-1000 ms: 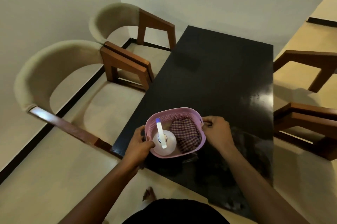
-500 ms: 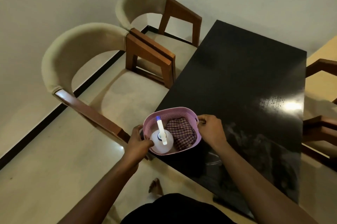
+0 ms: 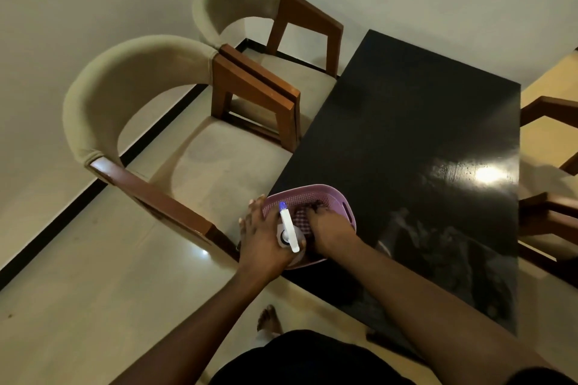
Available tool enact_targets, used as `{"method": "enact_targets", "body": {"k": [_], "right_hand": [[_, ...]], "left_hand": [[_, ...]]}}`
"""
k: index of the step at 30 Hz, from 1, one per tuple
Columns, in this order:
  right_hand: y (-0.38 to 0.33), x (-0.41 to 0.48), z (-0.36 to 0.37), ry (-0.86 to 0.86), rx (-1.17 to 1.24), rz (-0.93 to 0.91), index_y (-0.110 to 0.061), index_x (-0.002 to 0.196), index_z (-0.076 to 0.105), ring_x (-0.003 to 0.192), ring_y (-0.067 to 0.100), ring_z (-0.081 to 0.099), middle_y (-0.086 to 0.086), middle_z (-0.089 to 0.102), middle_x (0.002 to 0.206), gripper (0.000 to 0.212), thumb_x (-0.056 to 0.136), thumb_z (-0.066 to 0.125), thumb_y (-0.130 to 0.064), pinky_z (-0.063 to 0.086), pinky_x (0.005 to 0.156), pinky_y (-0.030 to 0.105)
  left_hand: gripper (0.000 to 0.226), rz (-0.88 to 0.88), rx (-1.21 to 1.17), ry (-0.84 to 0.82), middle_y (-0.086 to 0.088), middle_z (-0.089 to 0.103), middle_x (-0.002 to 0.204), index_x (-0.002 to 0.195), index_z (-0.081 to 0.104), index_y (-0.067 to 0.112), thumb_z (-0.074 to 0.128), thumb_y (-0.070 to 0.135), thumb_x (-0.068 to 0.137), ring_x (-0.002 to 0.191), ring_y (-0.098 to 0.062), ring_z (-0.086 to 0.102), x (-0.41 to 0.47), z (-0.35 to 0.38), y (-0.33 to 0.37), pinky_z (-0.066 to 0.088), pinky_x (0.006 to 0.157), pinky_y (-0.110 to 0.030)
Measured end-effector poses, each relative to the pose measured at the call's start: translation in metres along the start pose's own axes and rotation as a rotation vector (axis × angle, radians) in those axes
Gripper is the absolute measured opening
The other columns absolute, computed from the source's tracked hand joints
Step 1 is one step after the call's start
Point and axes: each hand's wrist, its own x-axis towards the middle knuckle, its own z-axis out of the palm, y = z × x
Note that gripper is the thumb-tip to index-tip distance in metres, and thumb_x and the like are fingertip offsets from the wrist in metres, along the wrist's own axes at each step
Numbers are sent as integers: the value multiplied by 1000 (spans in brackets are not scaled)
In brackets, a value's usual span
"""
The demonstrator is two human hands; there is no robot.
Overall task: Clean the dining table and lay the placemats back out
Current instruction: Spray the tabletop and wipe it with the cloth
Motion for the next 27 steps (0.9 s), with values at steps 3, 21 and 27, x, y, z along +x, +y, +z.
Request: {"method": "enact_targets", "body": {"k": [3,21,27], "right_hand": [[-8,5,7,25,-48,43,-16,159,32,142,30,47,14,42,158,76,95,70,-28,45,113,44],[49,-51,-70,15,1545,276,-12,129,66,107,23,73,11,75,116,40,94,58,6,59,99,41],[117,-114,-44,-67,2351,42,4,123,63,94,32,71,21,69,111,40,87,48,1,58,87,39]], "left_hand": [[109,32,-23,15,-5,14,176,164,26,25,61,77,75,163,-29,6,4,3,-6,13,131,-56],[51,220,-483,164,10,57,115,131,46,26,73,49,93,106,-2,62,7,-40,55,53,83,-12],[65,360,-427,159,21,56,114,135,46,24,62,64,87,107,-8,64,-6,-28,114,57,86,-19]]}}
